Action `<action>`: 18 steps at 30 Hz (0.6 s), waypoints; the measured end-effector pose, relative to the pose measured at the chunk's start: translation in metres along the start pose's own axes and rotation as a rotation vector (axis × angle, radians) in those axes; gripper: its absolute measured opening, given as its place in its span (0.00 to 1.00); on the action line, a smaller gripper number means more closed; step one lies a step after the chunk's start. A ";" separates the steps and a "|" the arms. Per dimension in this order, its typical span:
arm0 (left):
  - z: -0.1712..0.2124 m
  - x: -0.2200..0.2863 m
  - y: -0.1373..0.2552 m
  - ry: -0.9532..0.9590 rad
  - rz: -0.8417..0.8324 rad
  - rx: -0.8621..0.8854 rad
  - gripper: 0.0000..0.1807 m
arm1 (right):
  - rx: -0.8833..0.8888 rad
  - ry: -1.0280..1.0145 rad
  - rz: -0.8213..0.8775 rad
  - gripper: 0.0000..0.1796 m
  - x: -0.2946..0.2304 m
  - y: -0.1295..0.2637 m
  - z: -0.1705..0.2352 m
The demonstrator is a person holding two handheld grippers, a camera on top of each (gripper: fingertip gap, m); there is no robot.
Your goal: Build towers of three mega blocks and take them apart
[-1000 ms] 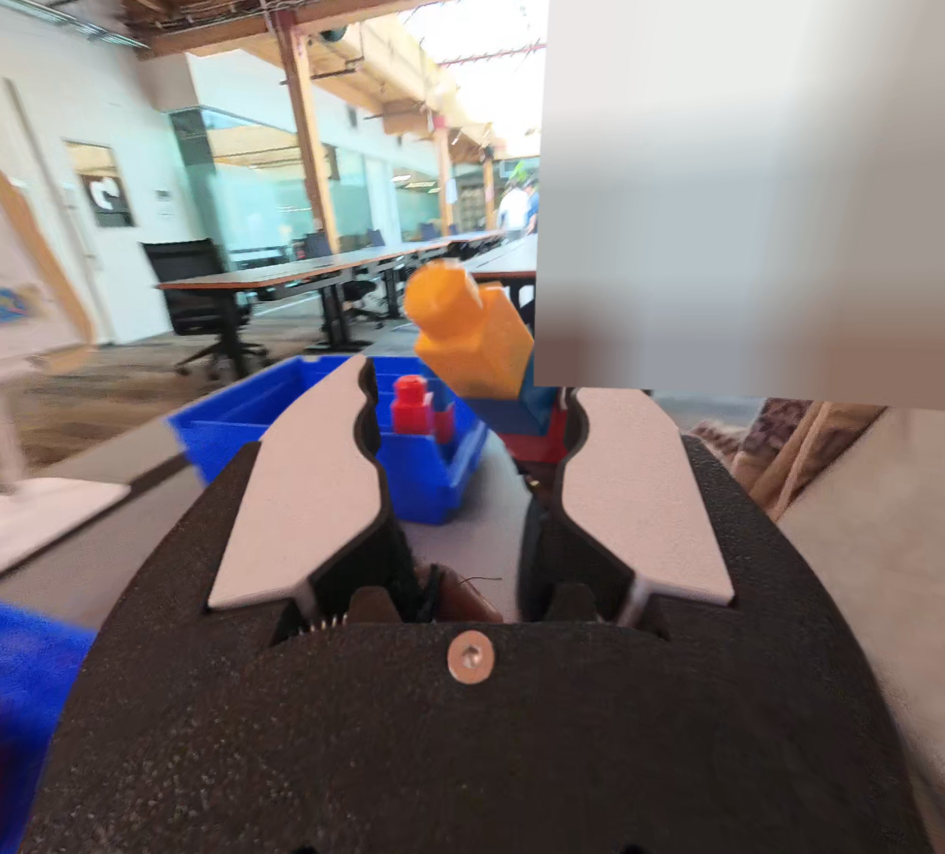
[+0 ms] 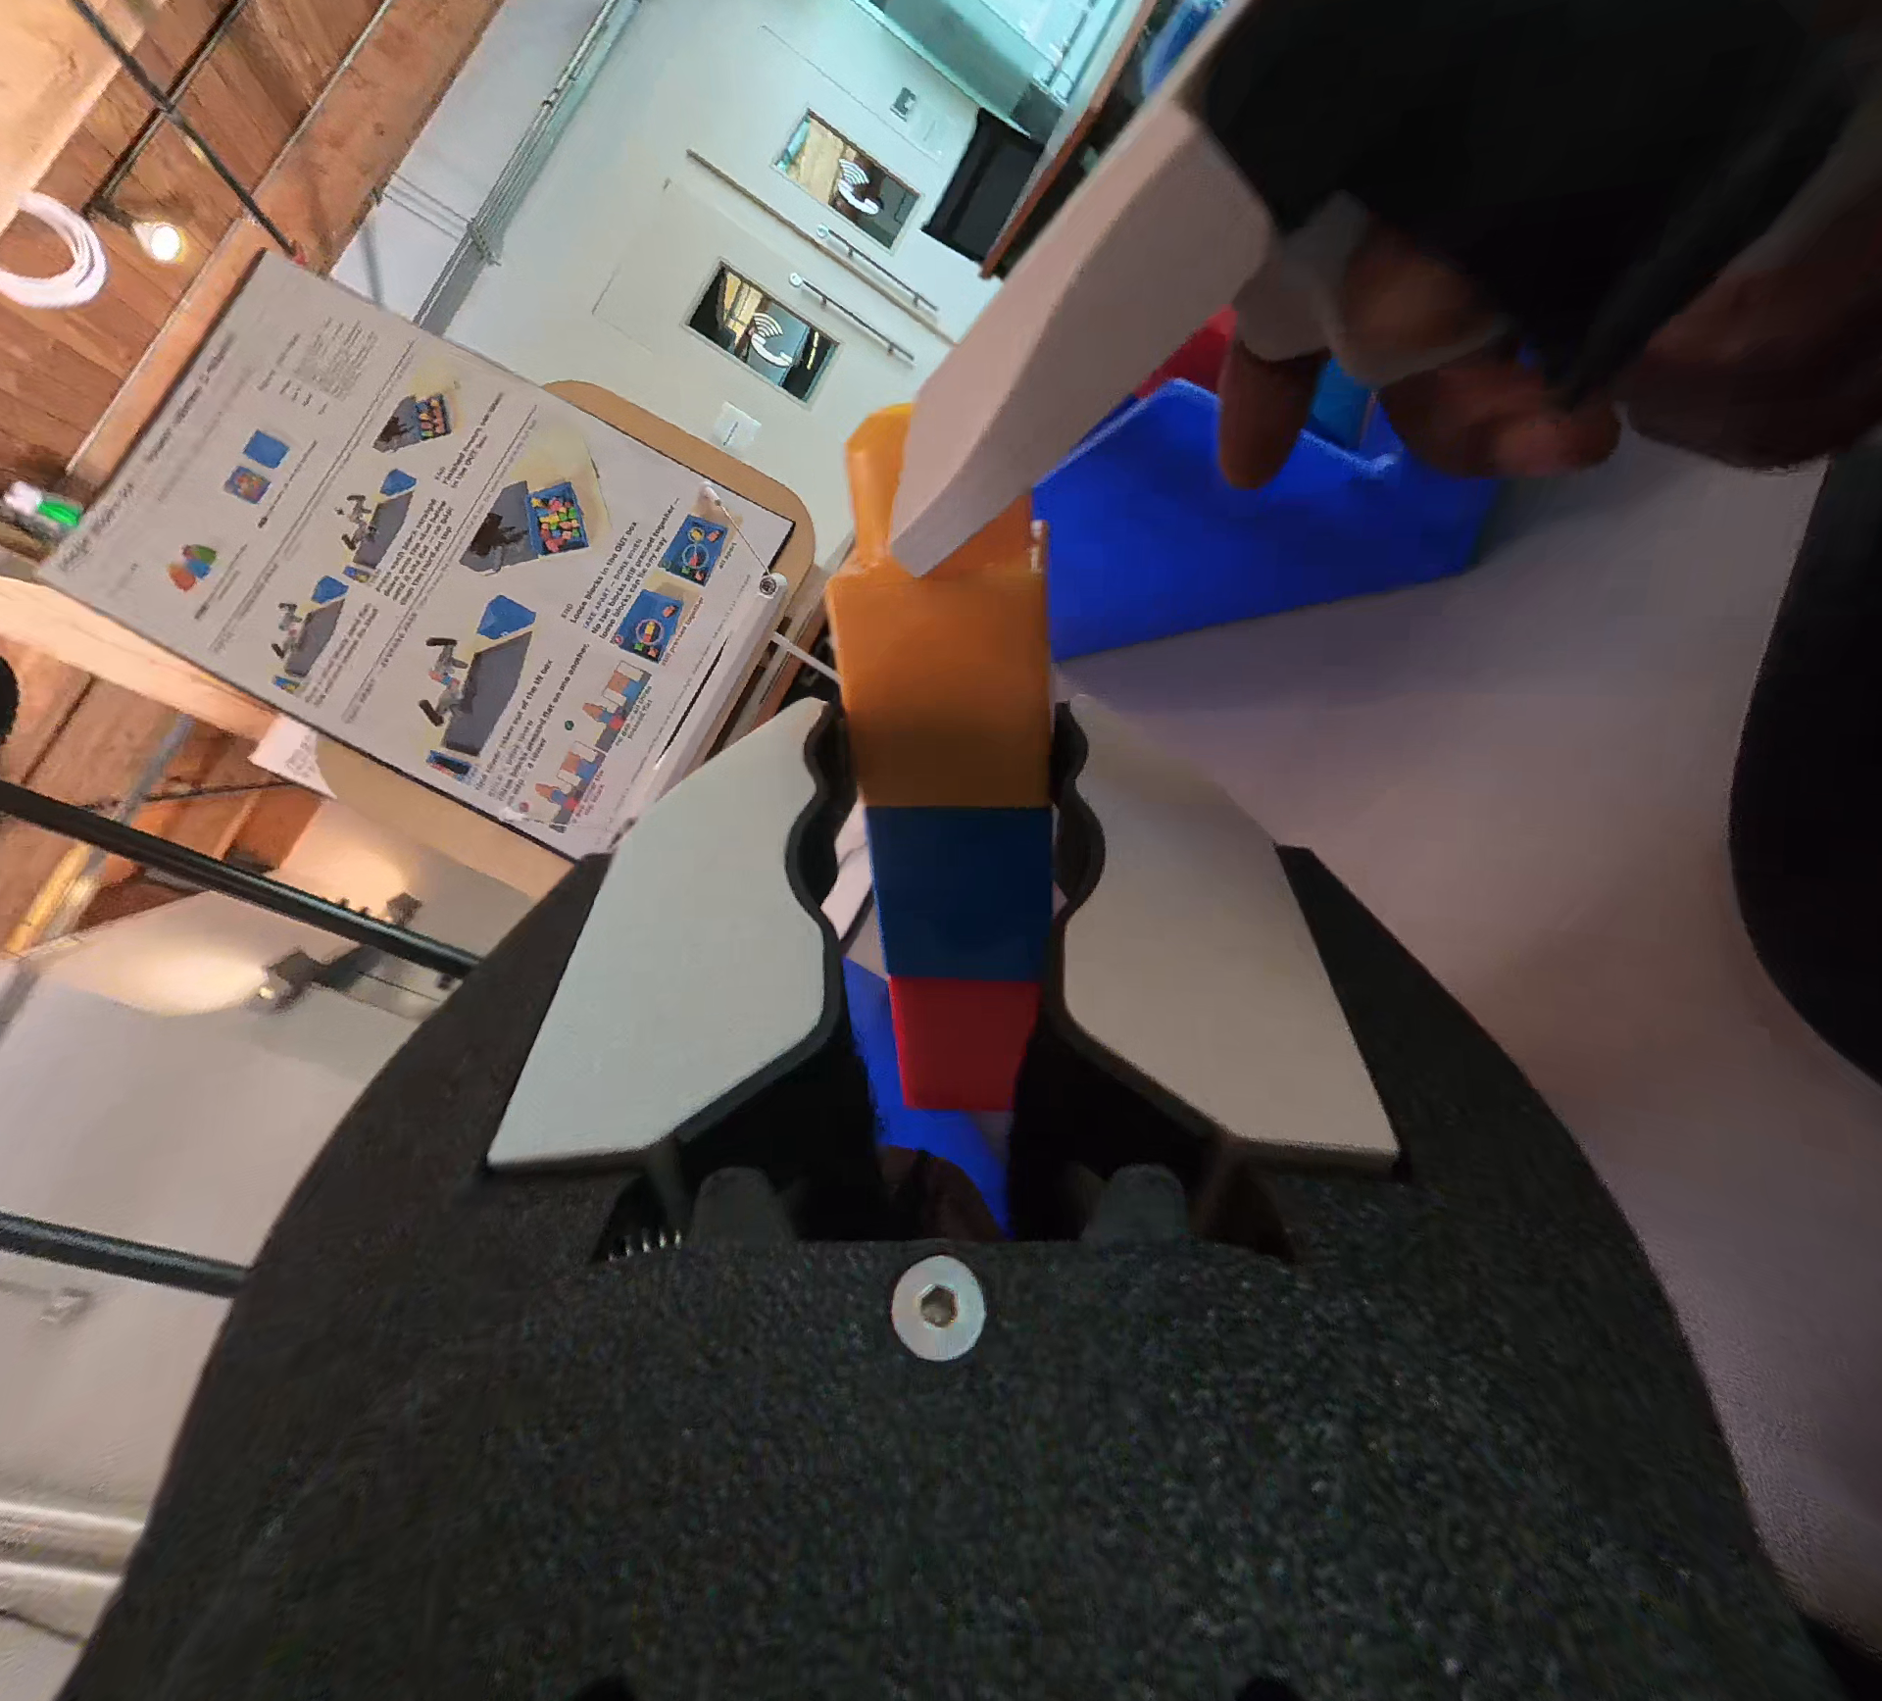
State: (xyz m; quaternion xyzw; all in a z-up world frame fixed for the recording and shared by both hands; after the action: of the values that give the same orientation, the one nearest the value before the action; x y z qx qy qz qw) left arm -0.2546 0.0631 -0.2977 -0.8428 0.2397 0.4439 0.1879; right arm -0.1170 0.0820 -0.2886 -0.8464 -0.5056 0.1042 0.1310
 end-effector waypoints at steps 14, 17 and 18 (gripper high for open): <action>0.005 -0.030 0.024 0.335 -0.239 0.249 0.24 | 0.335 -0.046 0.089 0.16 0.015 0.036 -0.054; 0.014 -0.033 0.023 0.377 -0.270 0.187 0.22 | 0.353 0.097 0.239 0.16 0.024 0.064 -0.099; 0.015 -0.034 0.023 0.398 -0.278 0.181 0.22 | 0.339 0.167 0.316 0.16 0.027 0.076 -0.114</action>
State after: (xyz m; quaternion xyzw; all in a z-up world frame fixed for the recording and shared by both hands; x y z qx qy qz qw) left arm -0.2942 0.0608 -0.2799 -0.9181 0.1924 0.2162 0.2708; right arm -0.0061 0.0585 -0.2066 -0.8865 -0.3297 0.1361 0.2947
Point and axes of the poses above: each gripper's, where its closed fingertips meet, y back along the fingers, z out of its underside, x = y × z across the jaws, the point moved 9 cm from there along y, back along the fingers, and after that the axes turned 9 degrees about x, right-handed, at the moved point
